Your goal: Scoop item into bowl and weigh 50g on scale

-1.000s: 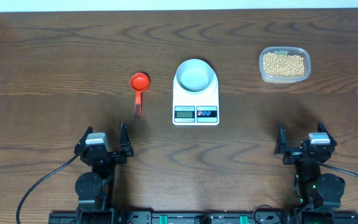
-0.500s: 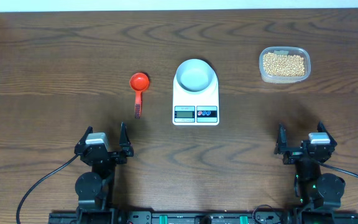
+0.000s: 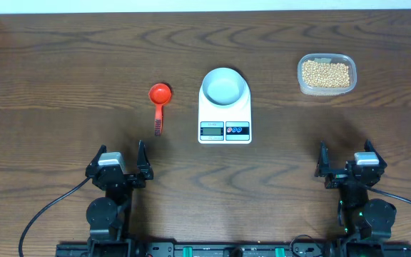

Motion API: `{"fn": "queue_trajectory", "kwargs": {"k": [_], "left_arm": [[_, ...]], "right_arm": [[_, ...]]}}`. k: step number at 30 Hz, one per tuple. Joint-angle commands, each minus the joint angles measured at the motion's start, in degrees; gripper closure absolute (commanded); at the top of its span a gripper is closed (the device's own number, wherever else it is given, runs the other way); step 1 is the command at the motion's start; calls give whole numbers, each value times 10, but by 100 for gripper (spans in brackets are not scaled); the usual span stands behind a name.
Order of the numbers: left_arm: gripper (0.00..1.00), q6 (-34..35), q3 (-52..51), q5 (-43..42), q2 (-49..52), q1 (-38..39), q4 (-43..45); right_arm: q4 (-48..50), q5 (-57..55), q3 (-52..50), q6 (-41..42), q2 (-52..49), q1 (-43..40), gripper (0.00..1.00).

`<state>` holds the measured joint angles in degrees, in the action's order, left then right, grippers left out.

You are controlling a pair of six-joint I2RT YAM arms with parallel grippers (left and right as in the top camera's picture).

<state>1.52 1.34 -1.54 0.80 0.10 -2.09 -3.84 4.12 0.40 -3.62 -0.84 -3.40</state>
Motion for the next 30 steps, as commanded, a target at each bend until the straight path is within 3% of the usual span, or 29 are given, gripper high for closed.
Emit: {"fn": "queue_trajectory", "kwargs": {"k": [1,11,30], "left_arm": [[6,5,-11,7,-2,-2,-19],[6,6,2,7,18,-2,-27],[6,9,242,7,339,-2,-55]], "right_arm": [[-3,1,-1,-7,5,5,1],[-3,1,-1,-7,5,5,1],[-3,1,-1,-7,5,5,1]]}}
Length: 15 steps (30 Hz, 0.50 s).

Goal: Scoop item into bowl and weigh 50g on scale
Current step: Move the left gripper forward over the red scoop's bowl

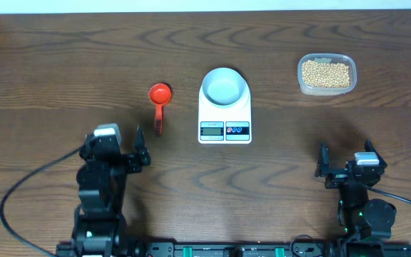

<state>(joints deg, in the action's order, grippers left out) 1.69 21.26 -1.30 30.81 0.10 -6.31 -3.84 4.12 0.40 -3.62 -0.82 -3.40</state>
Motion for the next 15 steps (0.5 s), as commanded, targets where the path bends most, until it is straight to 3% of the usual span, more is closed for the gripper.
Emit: {"fn": "queue_trajectory", "kwargs": {"k": [1,5,8,15], "left_arm": [[6,7,65,5,63,-2,-25],[6,2,141,5,139,-2,-73],[6,-25,262,5,256,-2,-164],[6,-37,407,5,390,-2,-275]], "right_arm": [[-2,1,-1,-7,5,5,1],[-3,1,-1,-7,5,4,1],[-2,1,-1,-8,5,5,1],[-3,1,-1,-7,5,5,1]]}}
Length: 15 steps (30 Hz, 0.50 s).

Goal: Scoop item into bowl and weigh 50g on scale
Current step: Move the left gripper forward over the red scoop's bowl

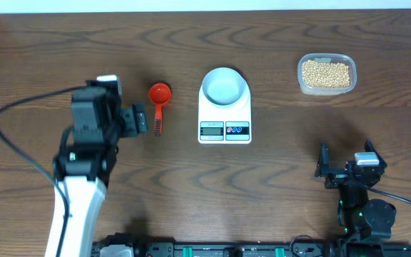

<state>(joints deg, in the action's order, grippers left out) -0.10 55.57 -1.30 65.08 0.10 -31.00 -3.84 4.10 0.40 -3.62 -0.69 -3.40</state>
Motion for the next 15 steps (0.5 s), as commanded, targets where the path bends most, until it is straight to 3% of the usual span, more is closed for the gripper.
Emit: {"fn": "queue_trajectory", "kwargs": {"k": [1,15], "left_arm": [[6,-24,82,5,63,-2,-42],[6,-56,306,5,279,-2,-216]], "right_arm": [[-3,1,-1,-8,4,5,1],[-3,1,-1,-7,4,5,1]]}}
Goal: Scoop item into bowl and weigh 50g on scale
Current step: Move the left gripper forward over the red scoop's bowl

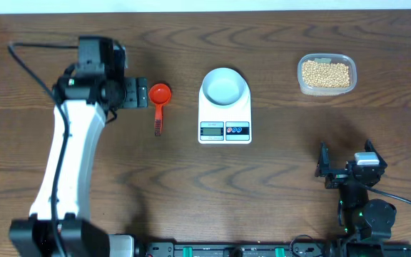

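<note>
A red scoop [160,100] lies left of the scale, its round cup at the far end and its dark handle pointing toward me. My left gripper [140,94] is stretched out just left of the cup, open, with nothing between its fingers. A white bowl [225,87] stands empty on the white digital scale [225,118] at mid-table. A clear tub of beans [326,74] sits at the far right. My right gripper [345,154] rests open at the near right edge, far from everything.
The white left arm [66,164] slants across the left side of the table, with its cable looping behind. The table's far edge runs just behind the tub and the arm's wrist.
My left gripper has moved farther back and a little right, from beside the scoop's handle to beside its cup. The scoop, bowl and right arm have not moved.
Both arms were parked at the near edge with grippers open. Then the left arm was raised off its rest, then reached out beside the scoop's handle, and now it sits level with the scoop's cup. Nothing on the table has been shifted.
</note>
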Motion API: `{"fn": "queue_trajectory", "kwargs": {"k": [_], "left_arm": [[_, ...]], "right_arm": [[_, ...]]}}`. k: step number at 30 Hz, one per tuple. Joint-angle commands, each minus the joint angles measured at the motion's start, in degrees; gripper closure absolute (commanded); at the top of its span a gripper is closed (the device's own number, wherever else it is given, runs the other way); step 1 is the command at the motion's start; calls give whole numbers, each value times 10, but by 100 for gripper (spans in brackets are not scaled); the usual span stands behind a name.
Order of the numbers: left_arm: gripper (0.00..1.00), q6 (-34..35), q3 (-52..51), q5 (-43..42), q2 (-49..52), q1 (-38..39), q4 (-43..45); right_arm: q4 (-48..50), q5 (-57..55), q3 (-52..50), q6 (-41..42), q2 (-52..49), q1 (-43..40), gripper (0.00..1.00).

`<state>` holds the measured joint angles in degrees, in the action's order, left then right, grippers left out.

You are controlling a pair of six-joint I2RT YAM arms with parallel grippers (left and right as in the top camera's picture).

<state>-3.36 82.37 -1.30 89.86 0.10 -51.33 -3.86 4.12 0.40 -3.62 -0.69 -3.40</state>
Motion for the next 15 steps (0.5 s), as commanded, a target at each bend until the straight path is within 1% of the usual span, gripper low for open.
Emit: {"fn": "queue_trajectory", "kwargs": {"k": [1,7,15], "left_arm": [[6,-24,47,5,43,-2,-17],[6,-24,79,4,113,-2,-20],[6,-37,84,-21,179,-2,-4]], "right_arm": [[-2,1,-1,-7,4,5,1],[-2,1,-1,-7,4,5,1],[-2,1,-1,-7,4,5,1]]}}
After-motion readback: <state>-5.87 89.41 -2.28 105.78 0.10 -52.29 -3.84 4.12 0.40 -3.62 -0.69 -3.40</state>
